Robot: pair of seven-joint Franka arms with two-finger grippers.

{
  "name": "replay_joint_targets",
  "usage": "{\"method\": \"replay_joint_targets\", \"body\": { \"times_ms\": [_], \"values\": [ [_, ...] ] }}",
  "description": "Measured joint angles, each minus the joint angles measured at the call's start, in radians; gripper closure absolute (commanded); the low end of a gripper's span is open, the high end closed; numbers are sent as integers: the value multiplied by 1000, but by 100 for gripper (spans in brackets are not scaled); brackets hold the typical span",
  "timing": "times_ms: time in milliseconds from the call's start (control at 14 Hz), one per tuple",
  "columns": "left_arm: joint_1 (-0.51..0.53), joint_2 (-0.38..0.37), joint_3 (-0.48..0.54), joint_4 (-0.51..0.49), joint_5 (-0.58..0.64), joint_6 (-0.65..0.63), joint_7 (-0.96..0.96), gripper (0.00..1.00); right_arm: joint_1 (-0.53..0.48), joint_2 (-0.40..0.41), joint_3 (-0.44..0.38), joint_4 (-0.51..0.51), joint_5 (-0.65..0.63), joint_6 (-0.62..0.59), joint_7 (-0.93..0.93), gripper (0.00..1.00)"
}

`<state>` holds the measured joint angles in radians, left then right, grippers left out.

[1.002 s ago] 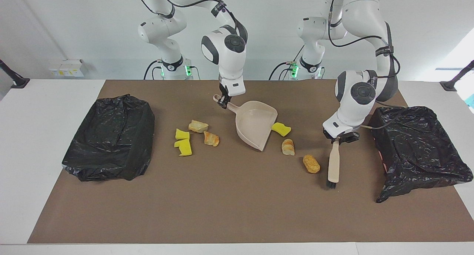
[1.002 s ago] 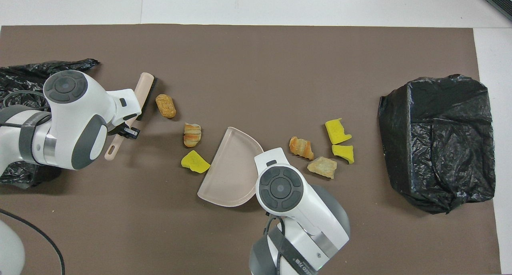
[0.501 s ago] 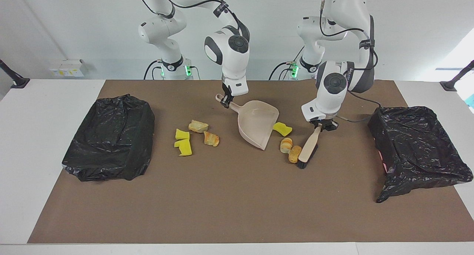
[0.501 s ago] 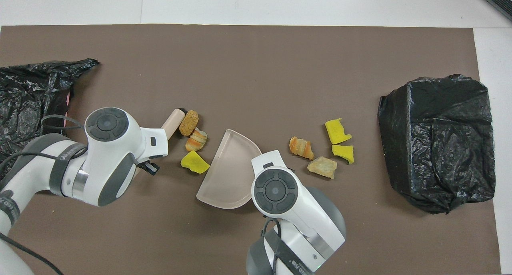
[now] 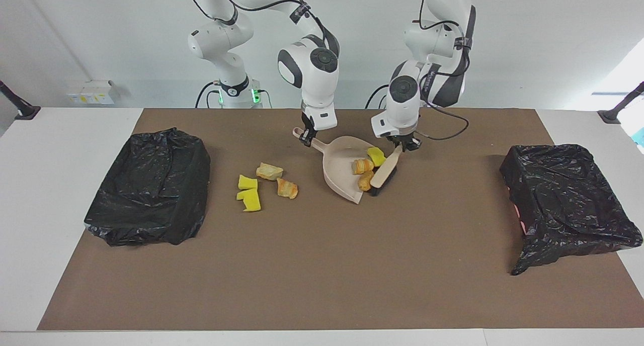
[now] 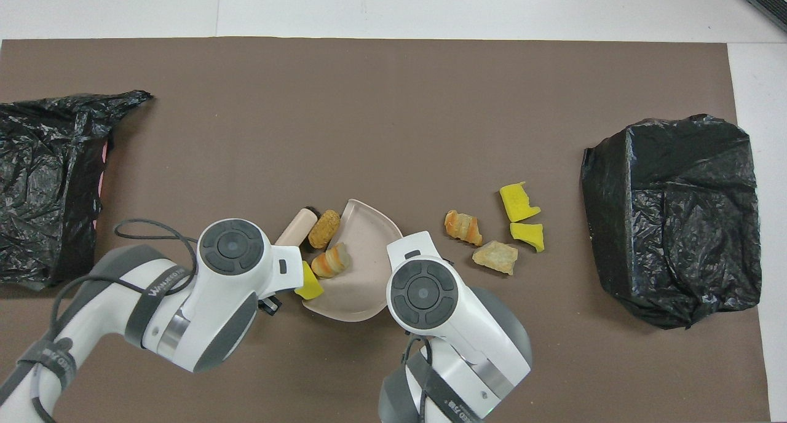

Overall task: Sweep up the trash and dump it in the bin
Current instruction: 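Sweep the bread and sponge into the dustpan with the left gripper's brush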

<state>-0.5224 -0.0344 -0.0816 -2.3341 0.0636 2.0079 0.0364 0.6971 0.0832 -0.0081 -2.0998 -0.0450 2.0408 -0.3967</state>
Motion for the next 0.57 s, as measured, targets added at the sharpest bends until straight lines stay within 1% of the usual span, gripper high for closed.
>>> {"method": "replay_joint_targets", "body": {
  "times_ms": [143,286,429,572],
  "values": [
    [-84,-14,-3,-4,-20,-45,-102,100,0,0,0,0,0,0,0,100],
    [-97,-23,1,-3,-22,-60,-140,100,0,0,0,0,0,0,1,100],
    [-47,-21,14,-1,-25,-57,-144,100,0,0,0,0,0,0,1,100],
    [34,-13,22,0,-25,-49,-149,100,0,0,0,0,0,0,1,100]
  ]
}}
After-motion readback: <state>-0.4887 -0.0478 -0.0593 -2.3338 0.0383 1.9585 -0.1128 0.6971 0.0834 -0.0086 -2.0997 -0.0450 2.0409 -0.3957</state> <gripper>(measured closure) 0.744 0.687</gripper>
